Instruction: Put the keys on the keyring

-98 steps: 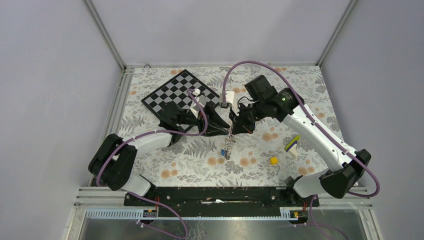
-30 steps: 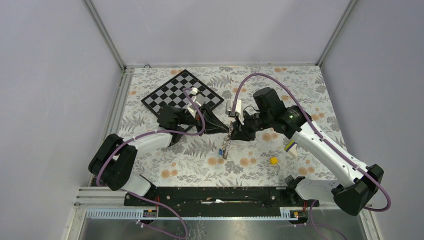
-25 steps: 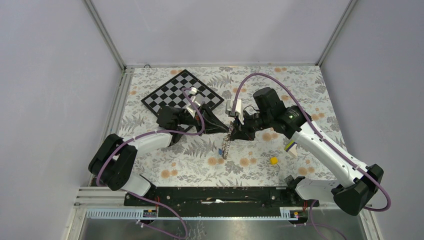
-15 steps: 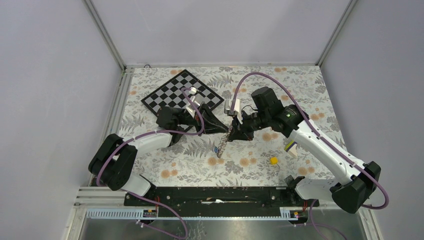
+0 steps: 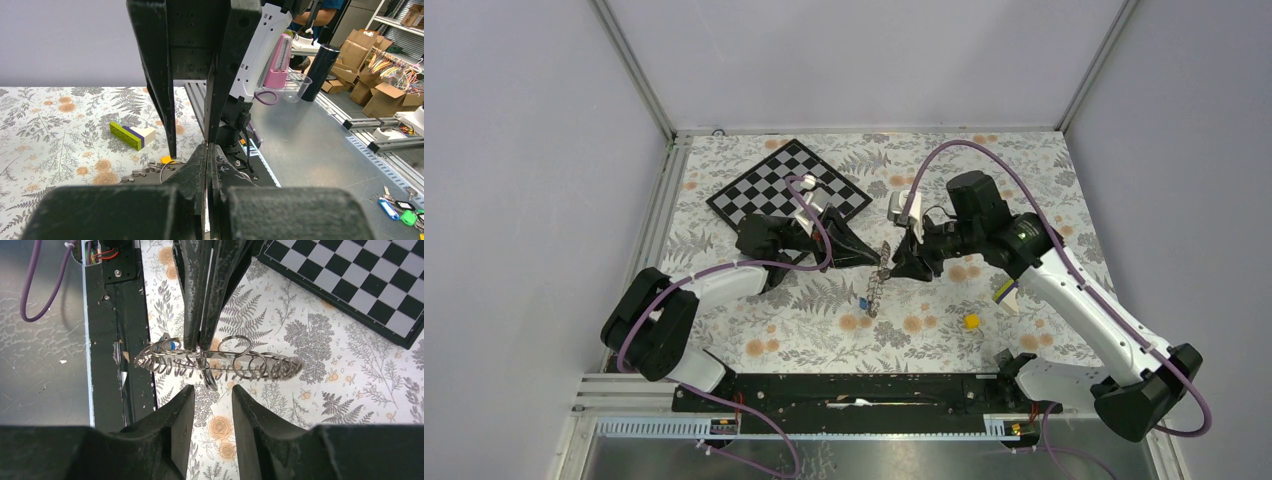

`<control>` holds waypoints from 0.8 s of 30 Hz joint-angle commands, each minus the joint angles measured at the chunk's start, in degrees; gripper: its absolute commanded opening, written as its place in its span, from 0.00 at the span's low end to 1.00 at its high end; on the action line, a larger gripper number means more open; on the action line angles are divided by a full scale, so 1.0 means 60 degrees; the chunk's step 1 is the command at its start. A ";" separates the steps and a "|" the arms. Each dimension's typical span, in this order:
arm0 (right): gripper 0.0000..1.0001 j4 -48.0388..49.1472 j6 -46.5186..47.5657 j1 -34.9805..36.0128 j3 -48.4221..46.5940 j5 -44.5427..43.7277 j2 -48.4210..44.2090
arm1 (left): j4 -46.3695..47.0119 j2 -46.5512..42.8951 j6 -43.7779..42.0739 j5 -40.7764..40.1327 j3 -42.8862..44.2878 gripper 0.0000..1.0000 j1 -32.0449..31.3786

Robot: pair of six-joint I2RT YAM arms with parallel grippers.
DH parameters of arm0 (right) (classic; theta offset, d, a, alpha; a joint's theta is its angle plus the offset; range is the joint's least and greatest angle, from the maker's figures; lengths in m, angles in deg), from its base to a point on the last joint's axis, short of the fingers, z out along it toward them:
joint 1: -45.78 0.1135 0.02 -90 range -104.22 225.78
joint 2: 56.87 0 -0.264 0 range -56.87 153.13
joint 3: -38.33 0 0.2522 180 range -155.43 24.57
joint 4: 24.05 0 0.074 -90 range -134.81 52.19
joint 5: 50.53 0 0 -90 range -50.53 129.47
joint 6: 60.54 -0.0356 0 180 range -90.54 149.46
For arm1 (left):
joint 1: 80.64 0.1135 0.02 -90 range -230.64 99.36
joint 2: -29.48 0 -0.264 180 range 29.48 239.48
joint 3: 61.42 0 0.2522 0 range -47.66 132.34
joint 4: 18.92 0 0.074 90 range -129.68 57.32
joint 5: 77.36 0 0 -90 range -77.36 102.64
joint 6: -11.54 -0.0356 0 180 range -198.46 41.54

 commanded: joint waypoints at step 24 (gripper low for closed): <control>0.32 0.0181 -0.0224 -0.0106 -0.0805 0.1015 0.0414 | 0.0812 0.0065 0.0049 -0.0225 0.0104 0.00 0.0035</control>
